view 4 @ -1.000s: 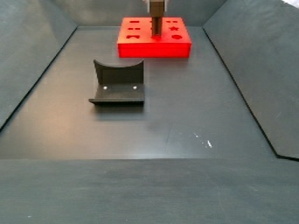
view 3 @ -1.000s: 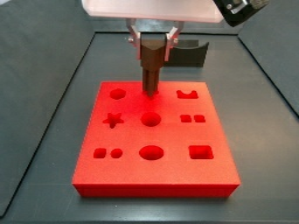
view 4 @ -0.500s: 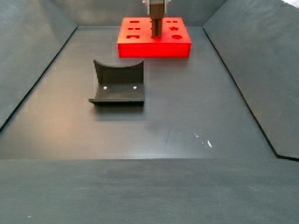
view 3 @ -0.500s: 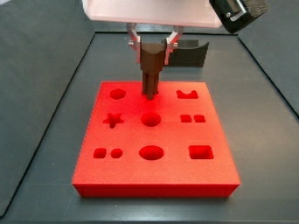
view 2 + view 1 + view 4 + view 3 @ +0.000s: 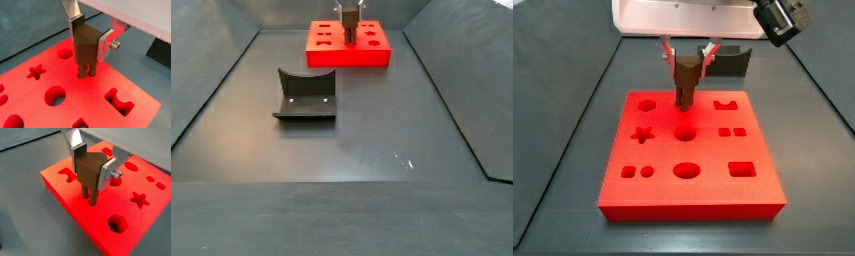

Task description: Insert the 3 prong object.

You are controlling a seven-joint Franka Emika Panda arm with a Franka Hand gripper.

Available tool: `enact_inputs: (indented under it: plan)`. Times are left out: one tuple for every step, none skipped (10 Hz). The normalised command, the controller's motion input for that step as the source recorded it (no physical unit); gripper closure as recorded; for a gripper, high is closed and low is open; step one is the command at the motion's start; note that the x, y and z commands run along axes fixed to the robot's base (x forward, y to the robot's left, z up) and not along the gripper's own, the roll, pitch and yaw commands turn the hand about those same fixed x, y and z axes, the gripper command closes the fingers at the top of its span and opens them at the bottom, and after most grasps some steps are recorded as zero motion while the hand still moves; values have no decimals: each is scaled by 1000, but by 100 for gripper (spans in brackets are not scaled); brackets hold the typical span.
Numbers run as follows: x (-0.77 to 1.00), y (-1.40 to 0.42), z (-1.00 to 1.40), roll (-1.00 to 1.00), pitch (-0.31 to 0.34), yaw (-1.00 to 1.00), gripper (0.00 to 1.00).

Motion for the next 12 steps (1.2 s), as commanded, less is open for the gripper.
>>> enact_inputs:
  plan:
    - [0,0,-160,0,0,37,100]
    - [0,0,-329,16,-3,0,100]
    - [0,0,-546,0,-66,-103,100]
    - [0,0,-637,0,-104,-163,100]
    - [0,0,-634,0,-91,-146,100]
    - [0,0,-643,37,-47,-103,100]
    - [0,0,-697,39,-41,-97,100]
    - [51,0,-863,24,-59,-106,100]
    - [0,-157,-1000,156,-40,-109,100]
    - [109,-209,-1000,144,-23,-111,100]
    - [149,-186,-1000,54,-53,-151,100]
    - [71,0,-934,-6,-47,-123,100]
